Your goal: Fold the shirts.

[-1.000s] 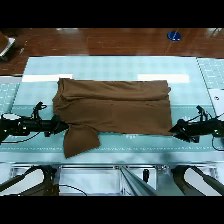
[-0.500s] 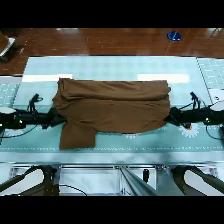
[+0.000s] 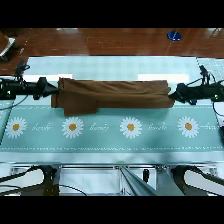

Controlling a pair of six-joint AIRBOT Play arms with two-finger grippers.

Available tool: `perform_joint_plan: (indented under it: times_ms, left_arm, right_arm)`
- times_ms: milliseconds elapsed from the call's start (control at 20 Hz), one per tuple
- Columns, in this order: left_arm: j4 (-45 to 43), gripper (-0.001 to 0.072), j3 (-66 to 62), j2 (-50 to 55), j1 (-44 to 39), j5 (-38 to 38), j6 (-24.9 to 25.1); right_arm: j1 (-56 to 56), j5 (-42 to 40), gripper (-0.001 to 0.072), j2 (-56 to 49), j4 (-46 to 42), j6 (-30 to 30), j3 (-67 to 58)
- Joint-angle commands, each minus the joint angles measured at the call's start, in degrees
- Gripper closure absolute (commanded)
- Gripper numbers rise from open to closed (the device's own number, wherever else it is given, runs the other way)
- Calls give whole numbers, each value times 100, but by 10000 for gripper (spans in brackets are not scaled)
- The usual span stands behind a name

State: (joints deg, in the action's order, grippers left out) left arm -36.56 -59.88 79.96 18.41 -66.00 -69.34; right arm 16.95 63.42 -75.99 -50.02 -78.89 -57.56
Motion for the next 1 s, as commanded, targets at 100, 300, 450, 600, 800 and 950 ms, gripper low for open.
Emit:
perform_joint_plan:
  times_ms: [100,300,450,600,800,950]
  left_arm:
    - [-31,692,-1390,1156,-229,68,-358]
    - [-50,692,-2216,2031,-472,144,-496]
    - [-50,692,-2855,2498,-522,136,-647]
    - [-55,692,-3169,2750,-527,96,-697]
    - [-164,200,-3178,2876,-551,-227,-667]
    - [-957,200,-3217,2594,-83,-520,-986]
  right_arm:
    - [-31,-173,687,-984,398,-17,-1034]
    - [-70,-529,687,-1467,538,13,-1263]
    - [-70,-525,687,-1832,715,55,-1552]
    - [-70,-549,687,-2116,898,59,-1676]
    - [-94,-562,302,-2293,820,214,-1679]
    - [273,-44,302,-2052,422,155,-1676]
